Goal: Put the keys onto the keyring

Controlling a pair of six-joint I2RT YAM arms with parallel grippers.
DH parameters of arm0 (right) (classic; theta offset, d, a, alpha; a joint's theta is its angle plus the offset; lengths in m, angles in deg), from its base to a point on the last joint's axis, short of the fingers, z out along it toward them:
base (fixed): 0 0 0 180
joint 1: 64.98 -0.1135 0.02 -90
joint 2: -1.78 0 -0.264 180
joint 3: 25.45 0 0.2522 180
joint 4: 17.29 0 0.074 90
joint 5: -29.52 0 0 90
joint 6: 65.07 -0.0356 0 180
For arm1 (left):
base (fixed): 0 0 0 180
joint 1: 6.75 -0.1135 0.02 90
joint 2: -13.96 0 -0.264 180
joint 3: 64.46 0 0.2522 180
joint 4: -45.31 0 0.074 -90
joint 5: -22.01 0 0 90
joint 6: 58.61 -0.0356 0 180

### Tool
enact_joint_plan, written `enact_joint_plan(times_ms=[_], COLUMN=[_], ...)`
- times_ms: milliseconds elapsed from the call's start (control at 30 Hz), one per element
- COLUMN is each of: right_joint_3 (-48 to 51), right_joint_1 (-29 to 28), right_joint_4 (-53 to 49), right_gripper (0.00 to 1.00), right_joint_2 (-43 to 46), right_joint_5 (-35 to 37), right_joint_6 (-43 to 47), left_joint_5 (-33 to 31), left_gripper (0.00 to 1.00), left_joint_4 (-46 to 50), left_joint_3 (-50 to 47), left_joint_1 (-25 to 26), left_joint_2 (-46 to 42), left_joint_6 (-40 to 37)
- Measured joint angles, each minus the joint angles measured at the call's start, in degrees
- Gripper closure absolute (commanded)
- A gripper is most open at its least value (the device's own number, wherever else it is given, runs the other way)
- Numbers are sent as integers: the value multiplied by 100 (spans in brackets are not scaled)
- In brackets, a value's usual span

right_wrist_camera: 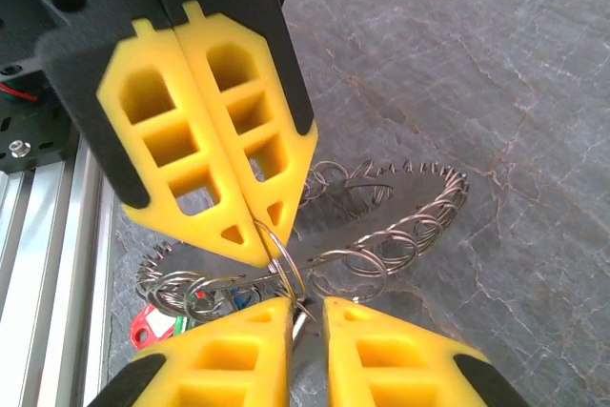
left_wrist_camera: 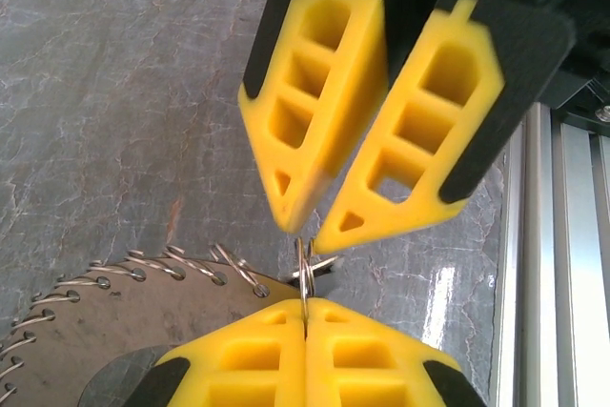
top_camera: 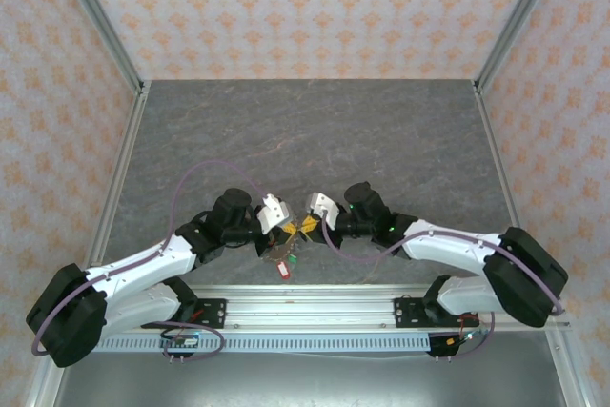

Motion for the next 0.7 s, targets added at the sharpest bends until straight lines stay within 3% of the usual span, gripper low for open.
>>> enact_joint_plan(times_ms=[333, 400, 467, 700], right_joint_3=[-114, -114, -118, -225], right_joint_1=[11, 17, 28, 37], right_joint_4=[166, 208, 205, -61], right_gripper=[88, 93, 100, 100], right_joint_2=[-304, -354, -382, -400], right_joint_5=[-313, -374, -411, -334], right_joint_6=[-22, -46, -81, -149], left_joint_5=[-2, -2, -28, -105], left_gripper=[100, 100, 97, 91], left_joint_4=[4, 17, 63, 157], left_joint_3=[-2, -2, -2, 144], left_joint_1=[0, 0, -2, 0], left_joint_2=[-2, 0, 0, 267], left_joint_6=[0, 0, -2, -22])
